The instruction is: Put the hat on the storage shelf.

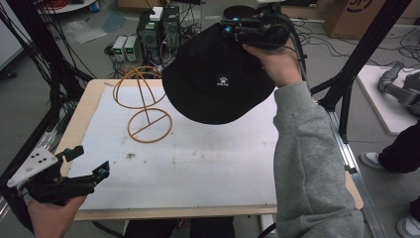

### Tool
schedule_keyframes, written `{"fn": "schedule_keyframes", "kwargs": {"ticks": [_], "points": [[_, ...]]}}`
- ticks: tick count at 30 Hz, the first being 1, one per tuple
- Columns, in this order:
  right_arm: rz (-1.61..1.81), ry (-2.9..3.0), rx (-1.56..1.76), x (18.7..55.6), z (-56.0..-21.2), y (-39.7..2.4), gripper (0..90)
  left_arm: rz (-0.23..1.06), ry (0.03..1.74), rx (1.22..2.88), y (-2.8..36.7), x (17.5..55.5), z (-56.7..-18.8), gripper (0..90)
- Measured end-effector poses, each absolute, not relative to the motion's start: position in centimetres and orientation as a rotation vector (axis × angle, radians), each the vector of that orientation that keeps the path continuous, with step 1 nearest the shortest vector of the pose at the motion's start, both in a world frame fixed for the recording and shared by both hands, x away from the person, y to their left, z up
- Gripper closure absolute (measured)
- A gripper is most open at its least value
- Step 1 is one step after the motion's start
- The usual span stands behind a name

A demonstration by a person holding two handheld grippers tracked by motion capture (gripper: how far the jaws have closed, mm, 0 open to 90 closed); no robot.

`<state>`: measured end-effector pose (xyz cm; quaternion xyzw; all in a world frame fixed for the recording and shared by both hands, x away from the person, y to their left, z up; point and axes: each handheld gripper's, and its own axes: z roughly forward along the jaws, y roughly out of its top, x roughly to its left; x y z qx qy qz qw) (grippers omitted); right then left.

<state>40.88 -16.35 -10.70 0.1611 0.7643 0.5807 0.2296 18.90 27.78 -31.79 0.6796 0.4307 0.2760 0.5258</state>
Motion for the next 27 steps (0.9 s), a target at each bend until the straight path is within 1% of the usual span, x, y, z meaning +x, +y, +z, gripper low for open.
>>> {"fn": "schedule_keyframes", "kwargs": {"ticks": [9,10,12,17,27], "points": [[1.625,2.135,0.378,42.3,-10.7,-11.6,86.0,0.644,1.035,1.627,28.0,17.7,-32.1,7.3],[1.634,2.141,0.363,42.8,-10.7,-10.5,86.0,0.645,1.038,1.622,28.0,17.5,-32.1,7.3],[1.637,2.143,0.366,42.9,-10.7,-10.2,86.0,0.644,1.035,1.623,28.1,17.3,-32.0,7.3],[1.649,2.160,0.340,43.6,-11.1,-7.5,85.9,0.643,1.036,1.625,28.3,16.7,-32.1,7.3],[1.684,2.164,0.317,45.1,-11.7,-4.7,85.9,0.637,1.033,1.625,28.1,15.8,-32.7,7.2]]}}
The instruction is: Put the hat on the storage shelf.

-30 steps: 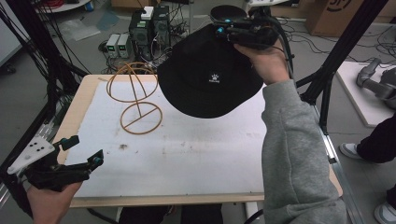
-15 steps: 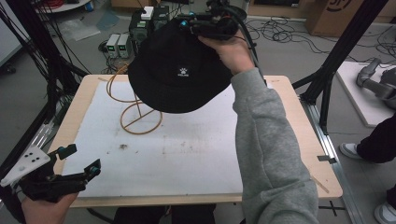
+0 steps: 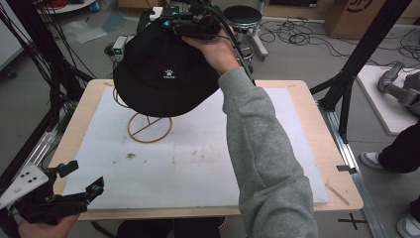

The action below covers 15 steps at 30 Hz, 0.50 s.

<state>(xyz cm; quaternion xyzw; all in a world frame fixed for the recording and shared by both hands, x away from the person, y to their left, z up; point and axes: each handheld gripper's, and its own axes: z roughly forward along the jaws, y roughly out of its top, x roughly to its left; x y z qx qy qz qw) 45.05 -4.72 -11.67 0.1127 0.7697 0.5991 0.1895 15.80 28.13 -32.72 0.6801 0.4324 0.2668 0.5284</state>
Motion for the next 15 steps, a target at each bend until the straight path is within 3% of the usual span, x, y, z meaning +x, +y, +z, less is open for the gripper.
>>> {"fn": "schedule_keyframes", "kwargs": {"ticks": [15], "points": [[1.713,2.245,0.262,47.7,-14.5,1.7,85.8,0.632,1.031,1.622,28.2,14.6,-32.9,7.2]]}}
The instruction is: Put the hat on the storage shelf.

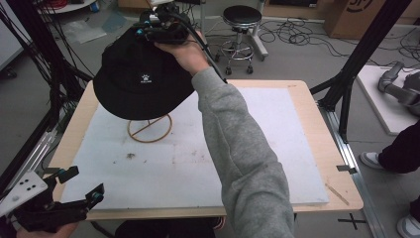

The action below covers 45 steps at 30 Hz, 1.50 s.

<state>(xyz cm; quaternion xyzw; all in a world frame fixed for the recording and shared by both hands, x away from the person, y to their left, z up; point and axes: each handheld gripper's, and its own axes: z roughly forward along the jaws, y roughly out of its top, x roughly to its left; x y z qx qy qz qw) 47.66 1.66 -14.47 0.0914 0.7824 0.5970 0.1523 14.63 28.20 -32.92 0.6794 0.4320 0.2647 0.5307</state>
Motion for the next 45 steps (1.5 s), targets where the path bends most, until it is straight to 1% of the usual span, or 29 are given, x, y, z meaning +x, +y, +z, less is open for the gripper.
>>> {"fn": "schedule_keyframes", "kwargs": {"ticks": [5,18,25,38,40,41,43,45], "points": [[1.713,2.270,0.259,48.5,-15.7,3.2,85.7,0.639,1.032,1.623,28.3,14.4,-33.0,7.2],[1.703,2.333,0.284,49.5,-18.5,4.9,85.6,0.644,1.045,1.625,28.7,14.3,-33.2,7.2],[1.707,2.385,0.312,50.0,-21.0,5.8,85.5,0.644,1.046,1.627,28.7,14.3,-33.2,7.3],[1.734,2.415,0.375,50.3,-22.3,5.5,83.9,0.643,1.055,1.643,28.7,14.4,-33.4,7.2],[1.733,2.412,0.364,50.3,-22.3,5.6,81.4,0.642,1.060,1.644,28.7,14.4,-33.5,7.2],[1.731,2.409,0.365,50.3,-22.3,5.6,77.4,0.642,1.060,1.642,28.7,14.4,-33.4,7.2],[1.730,2.420,0.377,50.2,-22.3,5.7,72.6,0.649,1.058,1.644,28.7,14.4,-33.4,7.2],[1.724,2.422,0.379,50.2,-22.3,5.7,64.9,0.658,1.052,1.643,28.6,14.3,-33.3,7.2]]}}
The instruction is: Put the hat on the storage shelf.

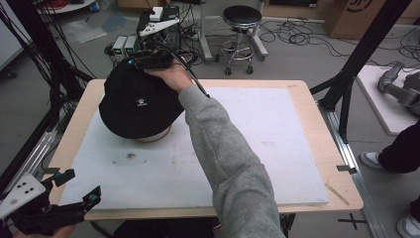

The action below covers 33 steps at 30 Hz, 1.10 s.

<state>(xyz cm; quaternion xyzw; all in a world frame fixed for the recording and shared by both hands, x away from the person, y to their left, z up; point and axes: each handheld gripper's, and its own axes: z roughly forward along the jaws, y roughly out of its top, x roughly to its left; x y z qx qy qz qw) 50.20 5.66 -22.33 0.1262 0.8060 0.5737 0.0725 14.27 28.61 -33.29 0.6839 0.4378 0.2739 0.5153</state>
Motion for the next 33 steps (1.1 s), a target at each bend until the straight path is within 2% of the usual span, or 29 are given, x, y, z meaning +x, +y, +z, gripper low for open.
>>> {"fn": "schedule_keyframes", "kwargs": {"ticks": [5,7,9,10,11,15,17,33], "points": [[1.689,2.417,0.379,49.9,-22.3,5.8,47.6,0.661,1.053,1.646,28.6,14.3,-33.3,7.2],[1.673,2.411,0.390,49.7,-22.2,5.8,34.3,0.661,1.052,1.644,28.7,14.3,-33.4,7.2],[1.675,2.420,0.417,49.7,-22.2,5.7,27.6,0.672,1.055,1.642,28.7,14.3,-33.5,7.2],[1.639,2.406,0.444,49.6,-22.1,5.5,16.9,0.673,1.051,1.648,28.7,14.3,-33.5,7.3],[1.631,2.386,0.464,49.5,-22.0,5.2,13.4,0.673,1.048,1.651,28.6,14.3,-33.5,7.3],[1.660,2.346,0.498,49.4,-21.7,4.2,10.0,0.674,1.048,1.651,28.6,14.4,-33.5,7.2],[1.663,2.319,0.522,49.3,-21.6,3.5,0.8,0.676,1.046,1.653,28.6,14.5,-33.5,7.2],[1.598,2.233,0.668,47.2,-22.2,-5.4,1.0,0.689,1.051,1.633,29.0,16.7,-32.8,7.3]]}}
